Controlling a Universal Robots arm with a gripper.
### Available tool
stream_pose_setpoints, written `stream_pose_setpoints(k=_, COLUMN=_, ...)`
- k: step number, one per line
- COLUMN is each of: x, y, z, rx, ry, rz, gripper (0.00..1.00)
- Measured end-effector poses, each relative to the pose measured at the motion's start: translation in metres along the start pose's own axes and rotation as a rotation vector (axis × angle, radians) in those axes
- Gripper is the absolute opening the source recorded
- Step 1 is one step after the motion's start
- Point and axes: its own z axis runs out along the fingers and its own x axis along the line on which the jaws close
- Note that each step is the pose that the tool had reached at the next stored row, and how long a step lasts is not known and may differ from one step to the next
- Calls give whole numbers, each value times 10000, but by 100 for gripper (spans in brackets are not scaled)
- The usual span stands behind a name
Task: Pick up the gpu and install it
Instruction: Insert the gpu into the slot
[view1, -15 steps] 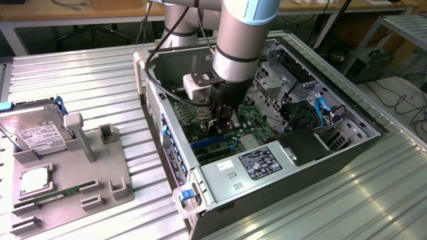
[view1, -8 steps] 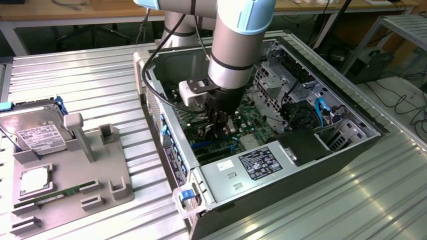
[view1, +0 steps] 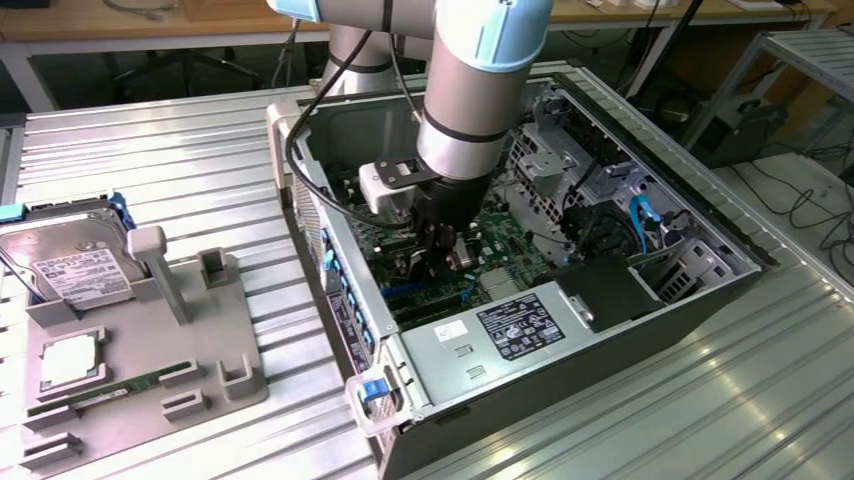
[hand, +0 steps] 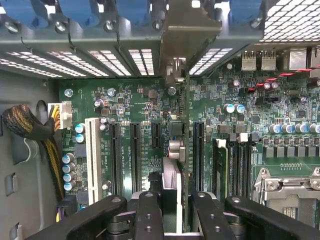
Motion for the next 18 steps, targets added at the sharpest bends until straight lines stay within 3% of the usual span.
stream_pose_setpoints(k=18, x=-8, y=18, z=31, rx=0, ry=-10, rz=-1, gripper=28)
